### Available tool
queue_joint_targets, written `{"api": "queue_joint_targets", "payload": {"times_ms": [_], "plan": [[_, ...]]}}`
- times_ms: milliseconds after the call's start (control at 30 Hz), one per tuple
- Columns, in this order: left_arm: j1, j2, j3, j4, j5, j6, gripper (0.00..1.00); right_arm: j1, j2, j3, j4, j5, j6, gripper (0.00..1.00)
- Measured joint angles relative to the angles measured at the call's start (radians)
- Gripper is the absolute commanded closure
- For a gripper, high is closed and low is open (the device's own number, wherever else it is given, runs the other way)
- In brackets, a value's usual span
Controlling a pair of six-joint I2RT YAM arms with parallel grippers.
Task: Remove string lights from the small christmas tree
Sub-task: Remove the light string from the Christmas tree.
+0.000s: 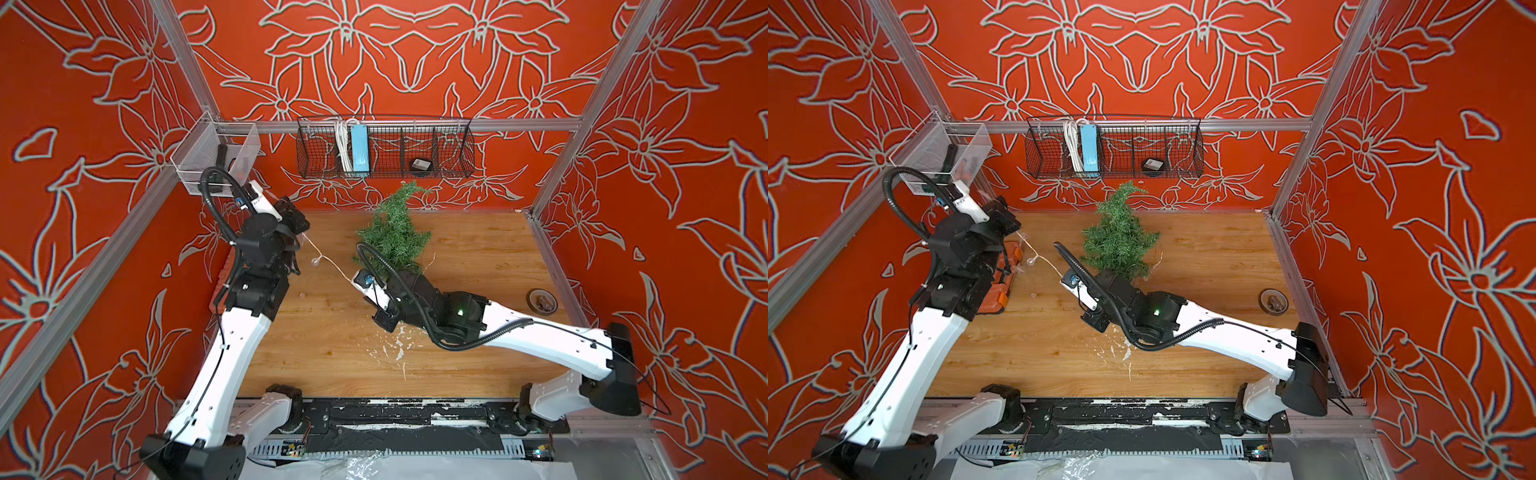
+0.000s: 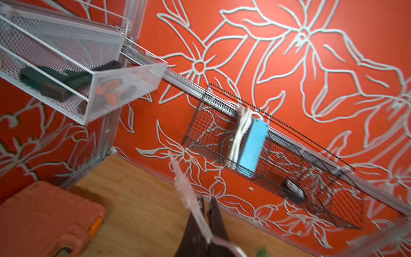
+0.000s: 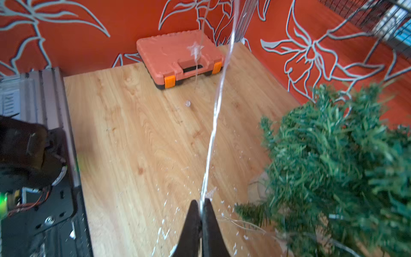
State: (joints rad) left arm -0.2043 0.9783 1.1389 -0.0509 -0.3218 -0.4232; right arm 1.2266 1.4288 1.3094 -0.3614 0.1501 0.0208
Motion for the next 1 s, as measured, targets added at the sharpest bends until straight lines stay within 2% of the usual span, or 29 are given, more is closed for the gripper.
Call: {"api": "queue_joint_targets", "payload": {"times_ms": [133,300,400,600,800,1000], "plan": [[-0.176,-0.086,-0.105,-0.06,-0.024,-0.027,1.0,0.01,-0.104,-0.096,-0.017,0.014,0.04,1.0],[-0.374,-0.111,-0.147,-0.152,-0.057,-0.048,1.0,0.011,-0.18,-0.15,-0.061,0.042,0.063,1.0],[-0.449,-0.119,-0.157,-0.188,-0.058,-0.069,1.0,0.011,-0.191,-0.12,-0.094,0.071,0.058,1.0],[-0.618,-0.121,-0.207,-0.242,-0.06,-0.142,1.0,0.011,-0.2,0.05,-0.143,0.152,0.002,1.0],[-0.821,-0.095,-0.209,-0.278,-0.061,-0.209,1.0,0.011,-0.287,0.077,-0.183,0.244,-0.034,1.0],[-0.969,0.037,-0.207,-0.28,-0.052,-0.265,1.0,0.011,-0.39,0.011,-0.208,0.341,-0.038,1.0]]}}
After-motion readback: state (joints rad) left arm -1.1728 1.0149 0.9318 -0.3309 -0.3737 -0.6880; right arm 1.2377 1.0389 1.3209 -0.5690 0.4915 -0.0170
